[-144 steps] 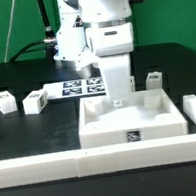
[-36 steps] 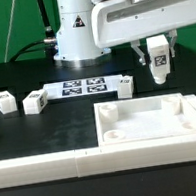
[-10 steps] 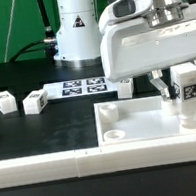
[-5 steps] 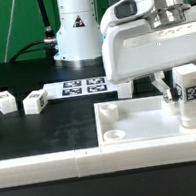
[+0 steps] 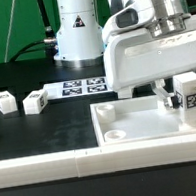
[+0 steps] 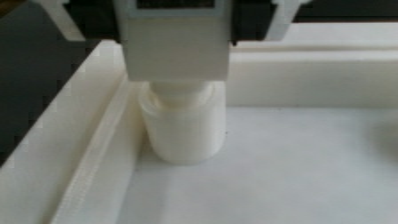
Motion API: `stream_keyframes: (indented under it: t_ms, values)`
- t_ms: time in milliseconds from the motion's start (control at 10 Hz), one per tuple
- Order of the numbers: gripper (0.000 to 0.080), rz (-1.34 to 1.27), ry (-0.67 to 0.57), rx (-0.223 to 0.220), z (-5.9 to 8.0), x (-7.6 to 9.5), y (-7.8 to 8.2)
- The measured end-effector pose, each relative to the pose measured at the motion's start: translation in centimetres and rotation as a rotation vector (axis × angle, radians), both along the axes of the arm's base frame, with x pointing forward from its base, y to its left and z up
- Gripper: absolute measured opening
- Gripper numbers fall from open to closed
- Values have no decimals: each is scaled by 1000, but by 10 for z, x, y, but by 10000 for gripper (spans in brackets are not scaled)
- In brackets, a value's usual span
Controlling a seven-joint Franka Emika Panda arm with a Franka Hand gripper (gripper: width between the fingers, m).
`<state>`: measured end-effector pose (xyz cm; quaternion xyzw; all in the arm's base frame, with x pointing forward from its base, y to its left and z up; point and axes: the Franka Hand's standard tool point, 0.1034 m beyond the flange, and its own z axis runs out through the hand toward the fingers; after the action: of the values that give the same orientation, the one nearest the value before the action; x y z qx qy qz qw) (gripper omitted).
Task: Assemble one leg
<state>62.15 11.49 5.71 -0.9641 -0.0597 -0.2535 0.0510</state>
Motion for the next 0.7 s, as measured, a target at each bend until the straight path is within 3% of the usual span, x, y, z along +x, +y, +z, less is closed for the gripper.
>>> stream_keyframes:
  t_ms: [300, 400, 500, 600, 700]
  values:
    - [288, -6, -17, -1, 0, -1, -1]
    - [359, -6, -17, -1, 0, -1, -1]
    - [517, -6, -17, -1, 0, -1, -1]
    - [517, -6, -17, -1, 0, -1, -1]
    - [619, -6, -17, -1, 0, -1, -1]
